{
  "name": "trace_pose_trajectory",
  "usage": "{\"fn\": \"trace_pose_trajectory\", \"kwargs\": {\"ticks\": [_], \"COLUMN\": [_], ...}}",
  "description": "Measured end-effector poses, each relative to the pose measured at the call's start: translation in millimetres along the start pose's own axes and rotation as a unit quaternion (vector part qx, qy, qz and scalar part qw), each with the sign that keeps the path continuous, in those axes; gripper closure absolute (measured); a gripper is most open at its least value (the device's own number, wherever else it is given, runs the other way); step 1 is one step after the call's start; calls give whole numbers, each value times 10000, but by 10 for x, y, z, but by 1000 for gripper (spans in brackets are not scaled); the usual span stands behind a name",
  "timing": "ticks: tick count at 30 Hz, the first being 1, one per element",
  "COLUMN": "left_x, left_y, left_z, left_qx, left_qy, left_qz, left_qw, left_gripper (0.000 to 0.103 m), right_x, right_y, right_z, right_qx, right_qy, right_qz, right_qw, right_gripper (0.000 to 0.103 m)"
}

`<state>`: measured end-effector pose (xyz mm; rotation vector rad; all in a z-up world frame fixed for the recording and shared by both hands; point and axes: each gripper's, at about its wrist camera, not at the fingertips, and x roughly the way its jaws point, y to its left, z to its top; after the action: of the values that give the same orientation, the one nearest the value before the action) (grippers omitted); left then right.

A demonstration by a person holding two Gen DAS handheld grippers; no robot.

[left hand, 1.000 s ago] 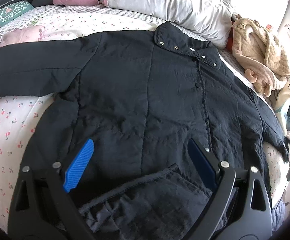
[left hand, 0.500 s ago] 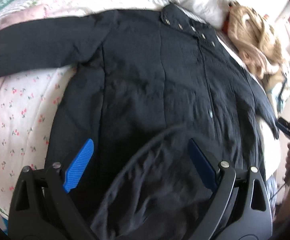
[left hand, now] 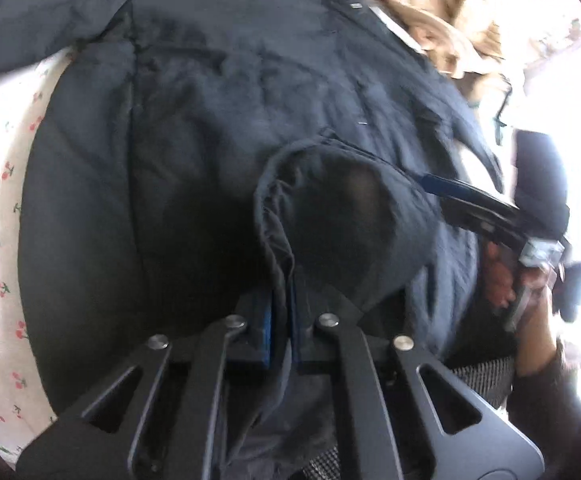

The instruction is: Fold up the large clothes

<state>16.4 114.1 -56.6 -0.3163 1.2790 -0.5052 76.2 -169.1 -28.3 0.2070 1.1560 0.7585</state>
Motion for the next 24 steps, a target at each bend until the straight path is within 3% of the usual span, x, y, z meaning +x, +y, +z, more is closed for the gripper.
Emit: {"fn": "trace_pose_trajectory", "kwargs": {"ticks": [3,5,8,12,16,19,20,21,24], "left_x": [-210,-330,-388,-348,-343,-572,-682,-773,-911], "left_y": [-112,-218,-374,-517,-601,-577,-525,-455,-260], "left_z": [-135,-276,-518,-803,-1010,-1078,-1065,-1018,-869], "left_qx": [346,775,1465,2013,2339,2430,2349,2219,1684], "left_qy": [-109,-89,168,526,637,149,-115,-367,-908], "left_qz": [-340,-605,-796,-637,-281,-184,-250,-302,-368], "left_qw": [9988,9951,9859,9760,9698,9697,9716,9739,9808], "left_gripper": [96,96,96,96,91,59,39,26,21], "right_x": [-28,-107,-156,-251,-410,-667,-740,-782,-786], "right_y": [24,79,257,397,524,493,455,426,334], "right_z": [49,41,-24,-202,-341,-390,-363,-323,-239], "right_qx": [66,-67,-541,-1044,-1738,-1856,-1743,-1611,-1256], "right_qy": [-48,15,453,1024,1200,926,738,580,252], "right_qz": [797,1210,1709,1892,1776,1754,1779,1803,1732], "right_qw": [9968,9926,9828,9710,9612,9624,9657,9686,9765], "right_gripper": [51,51,51,51,50,45,40,38,38]}}
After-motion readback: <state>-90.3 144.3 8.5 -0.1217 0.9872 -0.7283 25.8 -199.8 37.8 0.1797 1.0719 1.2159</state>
